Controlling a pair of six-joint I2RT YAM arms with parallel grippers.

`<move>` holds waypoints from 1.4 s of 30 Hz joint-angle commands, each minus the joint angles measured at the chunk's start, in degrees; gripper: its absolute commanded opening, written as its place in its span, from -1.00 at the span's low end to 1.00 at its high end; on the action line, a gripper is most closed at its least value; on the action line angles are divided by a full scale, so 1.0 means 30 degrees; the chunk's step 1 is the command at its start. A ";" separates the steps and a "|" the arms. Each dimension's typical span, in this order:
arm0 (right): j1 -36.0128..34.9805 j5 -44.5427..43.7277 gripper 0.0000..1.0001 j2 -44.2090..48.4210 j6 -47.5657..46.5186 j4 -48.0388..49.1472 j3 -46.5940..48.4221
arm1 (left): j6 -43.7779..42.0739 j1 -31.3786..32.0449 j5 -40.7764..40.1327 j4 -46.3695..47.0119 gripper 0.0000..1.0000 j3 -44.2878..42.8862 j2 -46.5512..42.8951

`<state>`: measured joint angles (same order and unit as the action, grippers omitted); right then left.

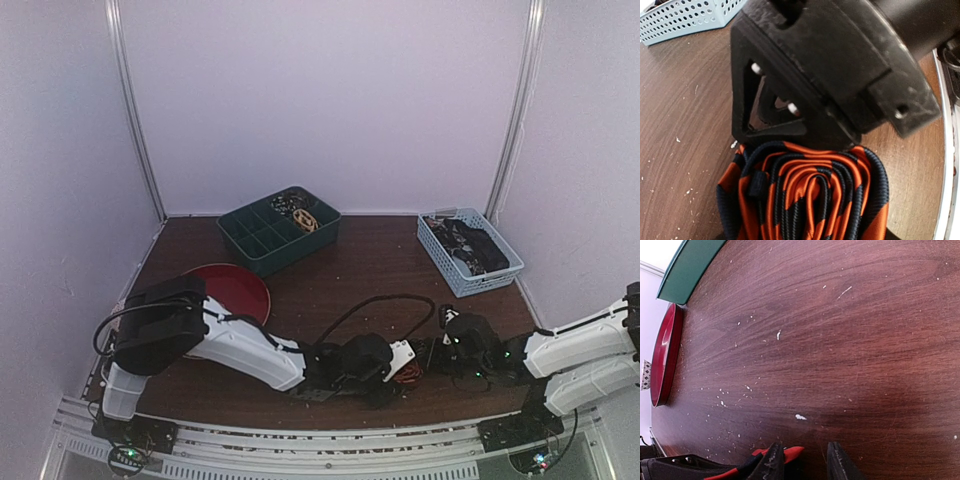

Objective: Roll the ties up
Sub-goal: Pick up the tie from the center of the board, then adjust the storage box at the center of the board.

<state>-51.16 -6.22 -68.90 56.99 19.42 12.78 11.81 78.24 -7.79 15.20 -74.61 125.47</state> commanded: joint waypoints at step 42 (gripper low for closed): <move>-0.0138 -0.1314 1.00 1.0611 -0.0640 -0.8913 0.1911 | 0.6570 -0.5183 -0.9099 -0.9354 -0.45 -0.2628 -0.5367</move>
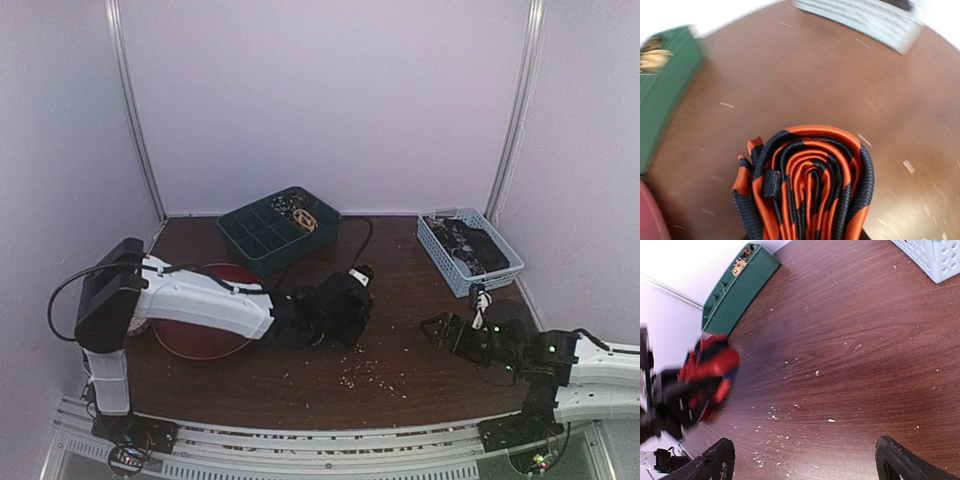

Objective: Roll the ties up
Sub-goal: Adjust the storage box at the center of the board.

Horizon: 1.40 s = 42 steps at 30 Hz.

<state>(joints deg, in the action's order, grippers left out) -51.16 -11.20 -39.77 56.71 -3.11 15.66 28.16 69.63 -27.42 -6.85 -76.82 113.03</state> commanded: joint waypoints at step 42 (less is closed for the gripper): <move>-0.0135 0.0710 1.00 -0.0086 -0.2189 -0.3862 0.3734 | 0.7321 -1.1390 -0.3991 -0.6913 -0.58 -0.8356 0.5313</move>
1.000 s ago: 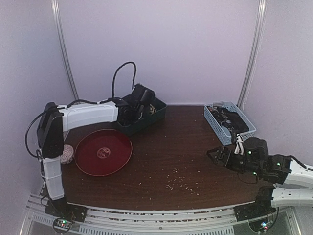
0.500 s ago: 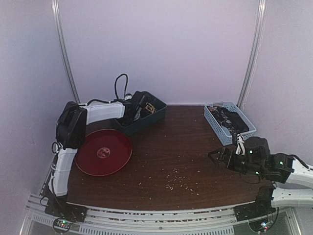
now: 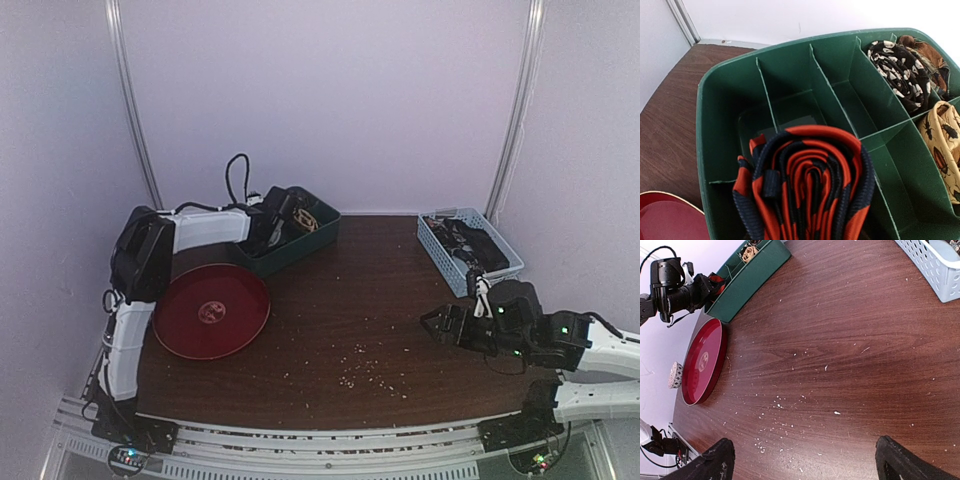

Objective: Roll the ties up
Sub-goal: Adjust the storage box at the center of the board.

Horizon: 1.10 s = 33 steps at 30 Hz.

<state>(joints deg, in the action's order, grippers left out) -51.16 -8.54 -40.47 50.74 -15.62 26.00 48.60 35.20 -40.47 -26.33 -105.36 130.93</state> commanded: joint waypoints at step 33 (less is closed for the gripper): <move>-0.0133 0.0532 1.00 -0.0443 -0.0613 0.0703 0.0306 | 0.1679 0.1333 -0.1221 -0.1604 -0.60 0.1884 -0.3683</move>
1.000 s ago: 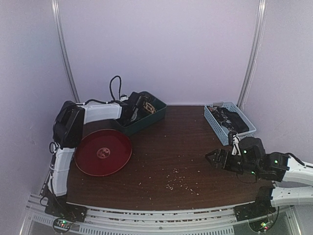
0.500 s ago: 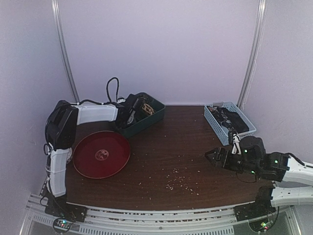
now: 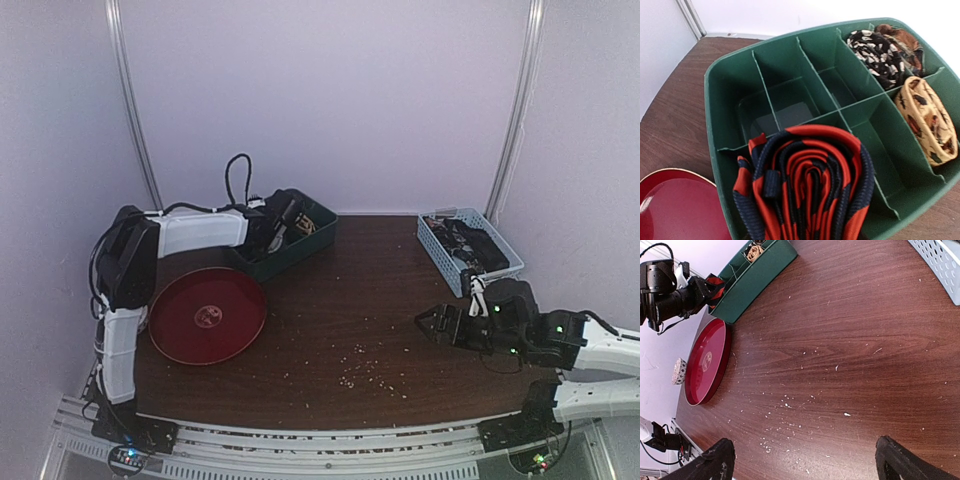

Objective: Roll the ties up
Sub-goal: Adjust the storage box at the center of the board.

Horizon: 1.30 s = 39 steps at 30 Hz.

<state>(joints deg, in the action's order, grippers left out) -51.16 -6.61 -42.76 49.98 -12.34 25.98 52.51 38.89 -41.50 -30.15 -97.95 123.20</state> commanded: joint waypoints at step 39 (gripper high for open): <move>-0.0153 -0.0401 1.00 0.1071 -0.0717 -0.0940 0.0211 | 0.1413 -0.0660 0.1829 -0.1783 -0.71 -0.1000 0.2035</move>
<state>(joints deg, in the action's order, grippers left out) -51.16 -6.48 -39.35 48.60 -14.87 25.98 56.07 37.26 -41.17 -34.06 -99.96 126.45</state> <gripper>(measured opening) 0.999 0.323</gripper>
